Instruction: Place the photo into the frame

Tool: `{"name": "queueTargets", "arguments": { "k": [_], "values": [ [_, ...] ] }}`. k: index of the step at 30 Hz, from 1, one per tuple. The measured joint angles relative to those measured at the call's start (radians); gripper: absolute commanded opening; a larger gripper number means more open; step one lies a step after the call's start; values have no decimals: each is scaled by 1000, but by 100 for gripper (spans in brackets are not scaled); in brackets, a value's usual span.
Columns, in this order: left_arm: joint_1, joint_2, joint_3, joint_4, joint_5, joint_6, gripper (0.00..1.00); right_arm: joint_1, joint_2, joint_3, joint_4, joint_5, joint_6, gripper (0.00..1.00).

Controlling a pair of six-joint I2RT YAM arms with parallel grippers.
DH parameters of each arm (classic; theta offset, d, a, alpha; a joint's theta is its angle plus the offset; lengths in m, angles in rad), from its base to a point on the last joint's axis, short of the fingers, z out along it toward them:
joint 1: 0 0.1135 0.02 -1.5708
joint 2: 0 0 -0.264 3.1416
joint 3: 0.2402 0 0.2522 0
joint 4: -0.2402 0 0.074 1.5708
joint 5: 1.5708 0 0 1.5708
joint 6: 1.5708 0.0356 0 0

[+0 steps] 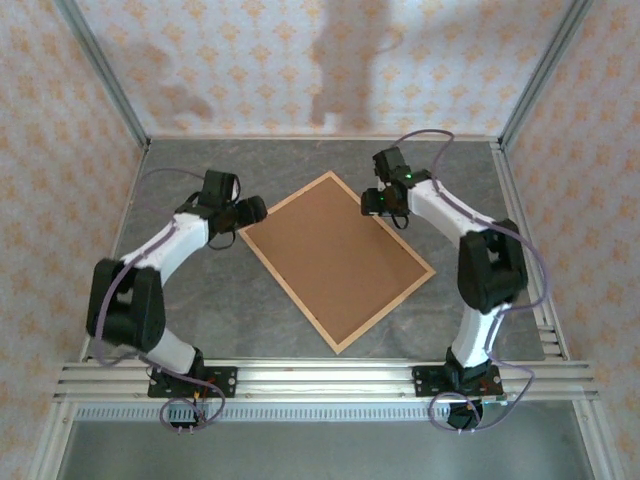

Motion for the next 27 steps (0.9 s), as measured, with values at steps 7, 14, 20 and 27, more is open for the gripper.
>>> {"name": "queueTargets", "arguments": {
  "k": [7, 14, 20, 27],
  "values": [
    [10, 366, 311, -43, -5, 67, 77, 0, -91, -172, 74, 8, 55, 71],
    [12, 473, 372, -72, 71, 112, 76, 0, -91, -218, 72, -15, 84, 72],
    [14, 398, 247, -31, 104, 122, 70, -2, -92, -218, 24, 11, 99, 73],
    [14, 198, -33, 14, 186, 84, 57, -80, -185, -269, -82, 39, 145, 82]
  ]
}}
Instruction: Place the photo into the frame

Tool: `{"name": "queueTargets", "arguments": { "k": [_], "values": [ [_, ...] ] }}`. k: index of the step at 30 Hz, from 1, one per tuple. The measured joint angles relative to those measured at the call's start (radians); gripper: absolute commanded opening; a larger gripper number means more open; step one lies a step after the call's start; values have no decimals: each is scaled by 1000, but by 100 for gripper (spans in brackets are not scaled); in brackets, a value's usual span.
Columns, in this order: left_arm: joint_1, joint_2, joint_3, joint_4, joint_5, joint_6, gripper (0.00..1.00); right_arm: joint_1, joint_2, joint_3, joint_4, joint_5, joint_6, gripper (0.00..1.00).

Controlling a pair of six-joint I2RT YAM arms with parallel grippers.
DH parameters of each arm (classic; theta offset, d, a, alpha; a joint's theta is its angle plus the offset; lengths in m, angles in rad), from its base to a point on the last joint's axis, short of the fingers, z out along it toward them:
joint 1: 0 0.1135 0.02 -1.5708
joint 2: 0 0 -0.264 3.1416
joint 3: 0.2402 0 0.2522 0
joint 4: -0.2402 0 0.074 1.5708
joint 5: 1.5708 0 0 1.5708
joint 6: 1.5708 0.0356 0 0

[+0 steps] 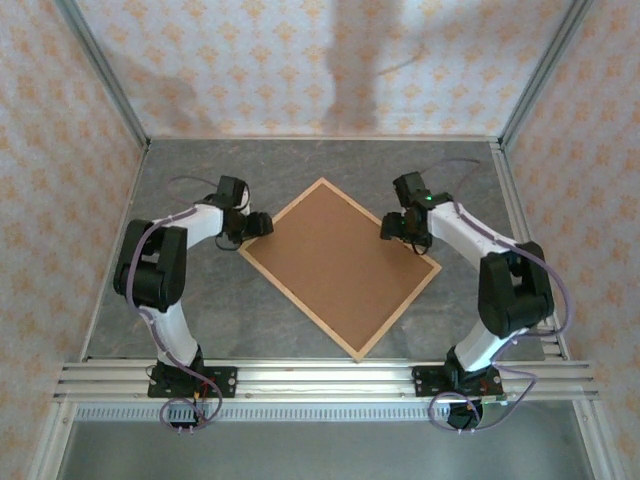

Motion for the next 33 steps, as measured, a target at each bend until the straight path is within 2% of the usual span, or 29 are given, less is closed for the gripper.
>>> {"name": "queueTargets", "arguments": {
  "k": [4, 8, 19, 21, 28, 33],
  "values": [
    [0, -70, -92, 13, 38, -26, 53, -66, -106, -83, -44, 8, 39, 85],
    [-3, -95, -108, 16, 17, -30, 65, -120, -151, -175, -52, -3, 82, 86],
    [-92, 74, 101, -2, -101, 42, 67, -124, -136, -300, 44, -126, 184, 87],
    [-96, 95, 122, -16, -106, 55, 64, -124, -129, -300, 53, -130, 191, 87],
    [-92, 112, 154, -61, -109, 78, 39, -126, -89, -268, 92, -146, 193, 84],
    [-91, 36, 52, -19, -150, 79, 28, -131, -11, -189, 109, -161, 179, 81]
  ]
}}
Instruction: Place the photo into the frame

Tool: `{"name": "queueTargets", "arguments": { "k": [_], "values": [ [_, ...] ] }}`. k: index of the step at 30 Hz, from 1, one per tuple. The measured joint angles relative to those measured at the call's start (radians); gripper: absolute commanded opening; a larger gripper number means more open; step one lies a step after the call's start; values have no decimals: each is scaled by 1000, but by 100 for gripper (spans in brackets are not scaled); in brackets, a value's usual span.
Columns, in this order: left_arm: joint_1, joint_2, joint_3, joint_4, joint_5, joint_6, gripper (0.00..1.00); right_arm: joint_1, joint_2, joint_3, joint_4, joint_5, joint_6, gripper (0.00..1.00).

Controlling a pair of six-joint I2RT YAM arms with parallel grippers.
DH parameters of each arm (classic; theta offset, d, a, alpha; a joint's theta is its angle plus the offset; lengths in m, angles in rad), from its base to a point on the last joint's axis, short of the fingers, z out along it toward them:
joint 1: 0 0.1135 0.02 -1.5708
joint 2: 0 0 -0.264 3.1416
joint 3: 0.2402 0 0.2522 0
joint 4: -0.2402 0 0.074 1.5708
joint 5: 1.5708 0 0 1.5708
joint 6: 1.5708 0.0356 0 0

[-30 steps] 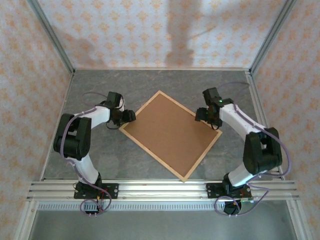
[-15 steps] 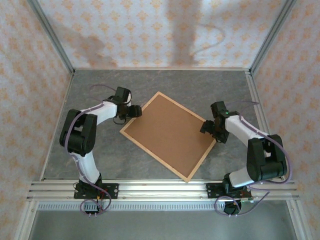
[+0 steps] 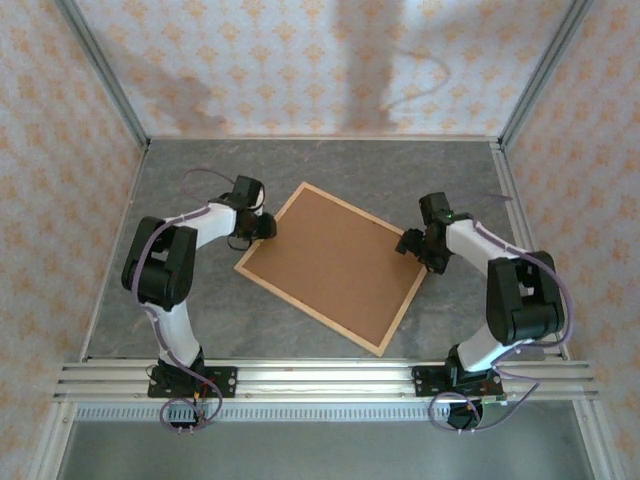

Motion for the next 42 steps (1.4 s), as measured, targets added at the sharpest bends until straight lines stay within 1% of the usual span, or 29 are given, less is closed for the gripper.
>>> {"name": "queueTargets", "arguments": {
  "k": [4, 6, 9, 11, 15, 17, 24, 28, 37, 42],
  "values": [
    [0, -134, -155, 3, -66, -24, 21, 0, 77, 93, 16, -34, -32, 81],
    [-2, -192, -221, 6, -81, -44, 19, 7, 94, 120, 15, -40, -56, 81],
    [-8, -239, -277, 23, -94, -71, 17, 24, 85, 133, -27, 2, -95, 80],
    [-8, -253, -296, 37, -99, -84, 17, 28, 66, 130, -73, 47, -114, 78],
    [-8, -267, -309, 43, -103, -98, 17, 27, 8, 100, -147, 129, -132, 71],
    [-8, -267, -310, 43, -104, -100, 17, 31, -6, 88, -177, 164, -136, 66],
    [-8, -268, -311, 44, -104, -105, 17, 69, 45, 86, -213, 226, -140, 59],
    [-8, -268, -311, 44, -104, -105, 17, 79, 77, 96, -214, 231, -141, 56],
    [-8, -268, -311, 44, -103, -105, 17, 91, 105, 112, -209, 219, -140, 53],
    [-8, -268, -311, 45, -103, -105, 17, 106, 129, 127, -208, 208, -139, 49]
  ]
}}
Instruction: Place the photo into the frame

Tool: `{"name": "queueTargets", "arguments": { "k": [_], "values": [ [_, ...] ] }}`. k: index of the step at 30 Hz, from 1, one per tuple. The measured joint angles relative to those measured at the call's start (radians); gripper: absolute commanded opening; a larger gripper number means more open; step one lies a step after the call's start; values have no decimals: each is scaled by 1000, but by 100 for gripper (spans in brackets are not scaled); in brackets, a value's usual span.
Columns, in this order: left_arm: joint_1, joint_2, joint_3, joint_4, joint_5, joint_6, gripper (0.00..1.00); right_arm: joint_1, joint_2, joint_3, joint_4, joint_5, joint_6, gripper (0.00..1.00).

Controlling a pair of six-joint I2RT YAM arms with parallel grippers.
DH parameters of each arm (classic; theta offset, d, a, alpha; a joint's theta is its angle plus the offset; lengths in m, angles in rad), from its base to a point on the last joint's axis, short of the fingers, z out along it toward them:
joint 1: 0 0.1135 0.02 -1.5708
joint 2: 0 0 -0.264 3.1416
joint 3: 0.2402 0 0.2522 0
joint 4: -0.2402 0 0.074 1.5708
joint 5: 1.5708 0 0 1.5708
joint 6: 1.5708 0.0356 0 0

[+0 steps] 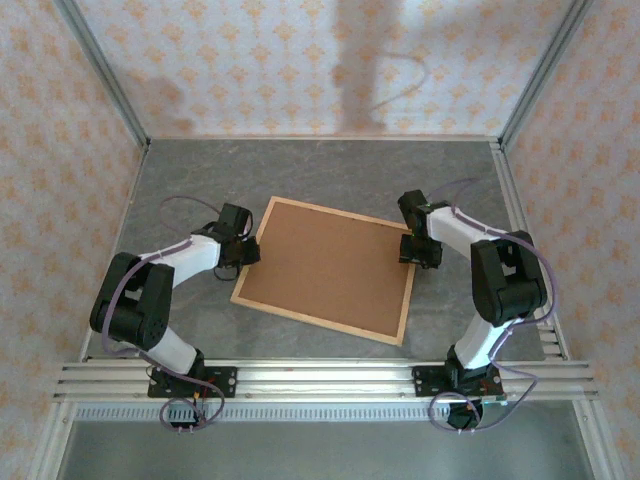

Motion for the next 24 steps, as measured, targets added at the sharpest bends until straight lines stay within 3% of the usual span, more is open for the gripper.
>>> {"name": "queueTargets", "arguments": {
  "k": [10, 24],
  "values": [
    [0, 2, 0, 3, 1, 0, 16, 6, 12, 5, 14, -36, 6, 38],
    [0, 2, 0, 2, -9, 0, 16, 6, 27, 3, 59, -114, -3, 36]
  ]
}}
